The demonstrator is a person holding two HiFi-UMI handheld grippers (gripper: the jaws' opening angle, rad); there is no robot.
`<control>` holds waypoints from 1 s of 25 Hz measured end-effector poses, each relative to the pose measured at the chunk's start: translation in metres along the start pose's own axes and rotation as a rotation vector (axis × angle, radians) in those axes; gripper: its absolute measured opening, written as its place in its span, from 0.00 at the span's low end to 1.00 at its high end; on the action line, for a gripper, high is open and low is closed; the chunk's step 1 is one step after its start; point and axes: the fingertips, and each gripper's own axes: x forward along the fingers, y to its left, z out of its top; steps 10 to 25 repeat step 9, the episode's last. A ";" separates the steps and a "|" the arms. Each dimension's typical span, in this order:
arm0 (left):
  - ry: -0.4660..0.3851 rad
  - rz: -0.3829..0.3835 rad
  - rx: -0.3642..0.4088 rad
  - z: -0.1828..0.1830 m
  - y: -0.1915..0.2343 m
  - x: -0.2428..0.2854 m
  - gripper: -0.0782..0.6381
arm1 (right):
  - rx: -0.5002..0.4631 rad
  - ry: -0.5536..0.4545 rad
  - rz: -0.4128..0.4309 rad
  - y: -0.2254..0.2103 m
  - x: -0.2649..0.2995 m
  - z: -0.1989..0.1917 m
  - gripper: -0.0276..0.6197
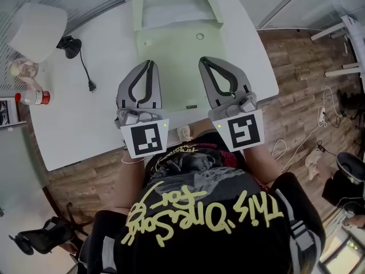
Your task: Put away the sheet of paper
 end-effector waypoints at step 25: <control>0.001 0.014 0.000 0.001 0.003 -0.001 0.13 | 0.009 -0.007 0.004 -0.001 0.000 0.003 0.05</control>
